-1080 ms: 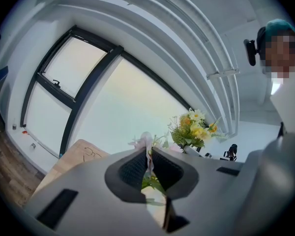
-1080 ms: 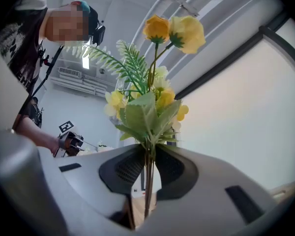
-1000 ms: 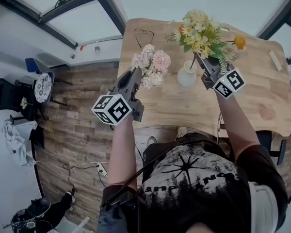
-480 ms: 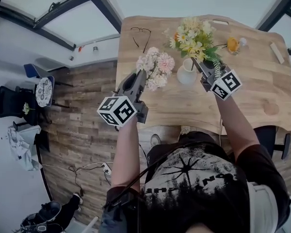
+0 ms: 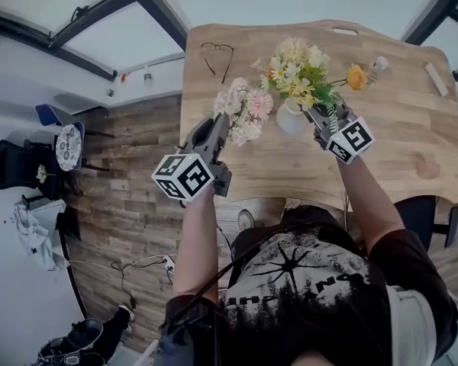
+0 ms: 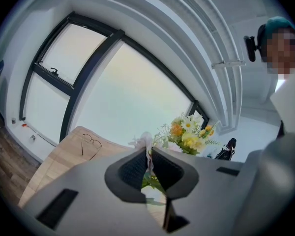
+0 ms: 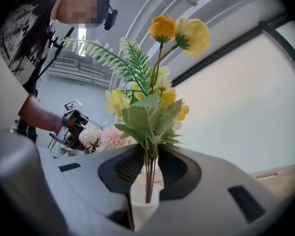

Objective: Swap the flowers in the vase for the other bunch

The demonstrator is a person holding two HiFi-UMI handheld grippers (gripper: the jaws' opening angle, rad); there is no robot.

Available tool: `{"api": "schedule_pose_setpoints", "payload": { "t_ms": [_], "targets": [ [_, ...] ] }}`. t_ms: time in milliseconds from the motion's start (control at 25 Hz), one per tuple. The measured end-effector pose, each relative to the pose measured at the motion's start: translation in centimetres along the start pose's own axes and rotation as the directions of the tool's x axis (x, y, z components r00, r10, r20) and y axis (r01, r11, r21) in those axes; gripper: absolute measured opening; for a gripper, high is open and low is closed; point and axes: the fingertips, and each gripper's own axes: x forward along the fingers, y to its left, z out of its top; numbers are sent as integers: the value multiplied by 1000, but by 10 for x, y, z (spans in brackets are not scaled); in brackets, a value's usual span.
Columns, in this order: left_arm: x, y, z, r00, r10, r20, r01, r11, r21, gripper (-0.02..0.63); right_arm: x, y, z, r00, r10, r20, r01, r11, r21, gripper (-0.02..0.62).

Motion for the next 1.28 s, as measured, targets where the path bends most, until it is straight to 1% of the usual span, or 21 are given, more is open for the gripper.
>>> {"api": "schedule_pose_setpoints", "payload": {
  "t_ms": [120, 360, 480, 600, 800, 1000, 1160, 1280],
  "targets": [
    [-1, 3, -3, 1000, 3, -12, -3, 1000, 4, 40, -3, 7, -5, 1000, -1, -8, 1, 1000, -4, 80],
    [1, 6, -10, 999, 5, -34, -5, 1000, 6, 40, -13, -3, -18, 998, -66, -21, 66, 997, -29, 98],
    [3, 9, -12, 999, 6, -42, -5, 1000, 8, 40, -15, -5, -25, 996, -80, -40, 79, 996, -36, 106],
    [5, 11, -13, 999, 5, -48, -5, 1000, 9, 40, -15, -3, -28, 996, -73, -57, 70, 997, -40, 118],
    [7, 14, -16, 998, 5, -59, -5, 1000, 3, 40, -18, 5, -39, 997, -34, -74, 33, 999, -13, 158],
    [10, 15, -18, 998, 4, -68, -4, 1000, 3, 40, -17, 6, -43, 993, -43, -114, 40, 999, -32, 209],
    [9, 15, -18, 998, 2, -68, -2, 1000, 3, 40, -22, 6, -52, 989, -55, -139, 53, 998, -12, 249],
    [9, 16, -19, 997, -1, -72, 1, 1000, 1, 40, -22, 7, -58, 986, -54, -159, 53, 999, -11, 262]
  ]
}}
